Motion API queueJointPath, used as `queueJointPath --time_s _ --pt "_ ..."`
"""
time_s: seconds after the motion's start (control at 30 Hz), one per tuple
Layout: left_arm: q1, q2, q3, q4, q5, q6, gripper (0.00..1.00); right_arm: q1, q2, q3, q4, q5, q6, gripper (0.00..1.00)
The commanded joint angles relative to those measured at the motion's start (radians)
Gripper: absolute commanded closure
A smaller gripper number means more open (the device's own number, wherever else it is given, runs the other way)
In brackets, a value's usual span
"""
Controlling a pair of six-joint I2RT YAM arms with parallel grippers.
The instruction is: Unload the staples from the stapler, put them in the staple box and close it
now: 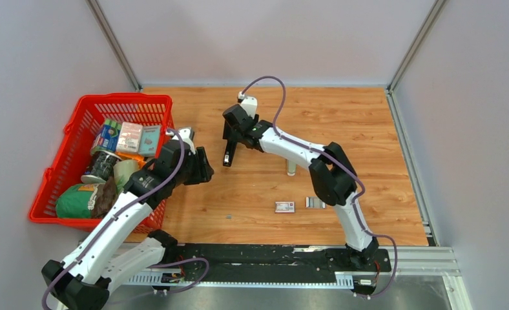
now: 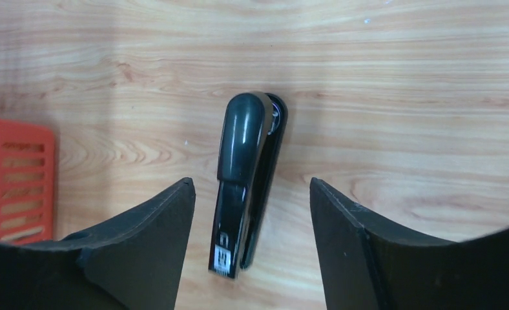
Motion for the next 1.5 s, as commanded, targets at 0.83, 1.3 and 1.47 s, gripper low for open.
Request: queueJointPath --time_s 0.83,1.3,1.47 --pt "-0.156 0.608 0.297 0.285 0.143 0.031 0.29 -0.122 -1.088 -0.892 -0.053 0.095 -0.101 0.14" --pt "-0.270 1.087 0.729 0.201 0.037 0.031 0.26 -0.133 -1.427 -1.056 -0.164 0.112 -0.089 0.09" --pt "-0.296 1.208 0.861 0.173 0.028 0.032 0.26 -0.134 -1.519 -1.114 -0.176 0.062 -0.078 0.09"
